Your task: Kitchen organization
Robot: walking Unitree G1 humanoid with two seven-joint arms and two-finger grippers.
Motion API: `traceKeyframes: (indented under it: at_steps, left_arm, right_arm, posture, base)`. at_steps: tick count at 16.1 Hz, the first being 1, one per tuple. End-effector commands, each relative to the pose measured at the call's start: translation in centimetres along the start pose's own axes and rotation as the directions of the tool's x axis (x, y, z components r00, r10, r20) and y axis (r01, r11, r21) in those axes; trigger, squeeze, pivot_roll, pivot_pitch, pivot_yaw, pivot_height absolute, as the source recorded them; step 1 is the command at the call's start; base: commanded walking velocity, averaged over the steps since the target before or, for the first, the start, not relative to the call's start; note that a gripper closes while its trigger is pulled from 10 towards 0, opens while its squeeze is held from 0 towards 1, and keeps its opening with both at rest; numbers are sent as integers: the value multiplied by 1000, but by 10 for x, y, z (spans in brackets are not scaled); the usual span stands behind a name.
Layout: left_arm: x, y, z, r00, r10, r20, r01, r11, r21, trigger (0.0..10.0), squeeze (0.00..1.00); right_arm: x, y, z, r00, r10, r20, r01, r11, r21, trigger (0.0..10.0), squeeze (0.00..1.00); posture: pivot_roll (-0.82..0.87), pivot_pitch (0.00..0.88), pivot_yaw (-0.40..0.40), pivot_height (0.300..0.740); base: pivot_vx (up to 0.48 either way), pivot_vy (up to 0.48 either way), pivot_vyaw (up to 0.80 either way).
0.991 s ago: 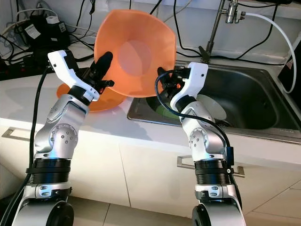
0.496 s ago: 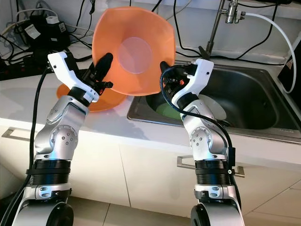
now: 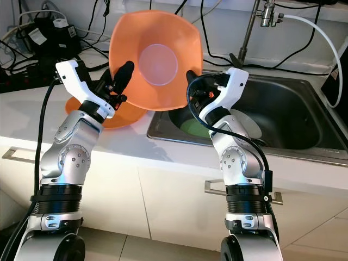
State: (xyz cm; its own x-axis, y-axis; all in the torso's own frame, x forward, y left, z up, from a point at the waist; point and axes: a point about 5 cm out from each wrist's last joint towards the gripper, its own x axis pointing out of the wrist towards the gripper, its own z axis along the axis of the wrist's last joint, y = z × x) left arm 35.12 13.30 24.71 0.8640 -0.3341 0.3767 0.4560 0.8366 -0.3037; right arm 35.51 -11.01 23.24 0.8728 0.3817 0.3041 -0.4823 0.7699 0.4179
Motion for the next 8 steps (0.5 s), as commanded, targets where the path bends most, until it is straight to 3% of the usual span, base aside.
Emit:
traceKeyframes:
  at_steps: [1,2,3,8]
  left_arm:
    - [5,-12,7,999,-40,25,40,999,26,10000,1000]
    - [5,-12,6,999,-36,23,36,999,28,10000,357]
    - [4,-11,5,999,-27,17,26,999,30,10000,0]
    - [2,-13,2,1000,-25,9,25,1000,14,10000,0]
  right_arm:
    - [0,-7,5,997,-70,23,70,998,3,0,0]
    - [1,-8,6,996,-82,35,81,997,14,0,0]
    - [1,-11,10,994,-99,56,97,994,39,0,0]
    - [0,-22,22,970,-196,141,179,976,126,0,0]
  posture:
    - [54,9,12,740]
    - [54,9,12,740]
    - [54,9,12,740]
    - [55,11,13,740]
  base:
    - [0,0,0]
    - [0,0,0]
    - [0,0,0]
    - [0,0,0]
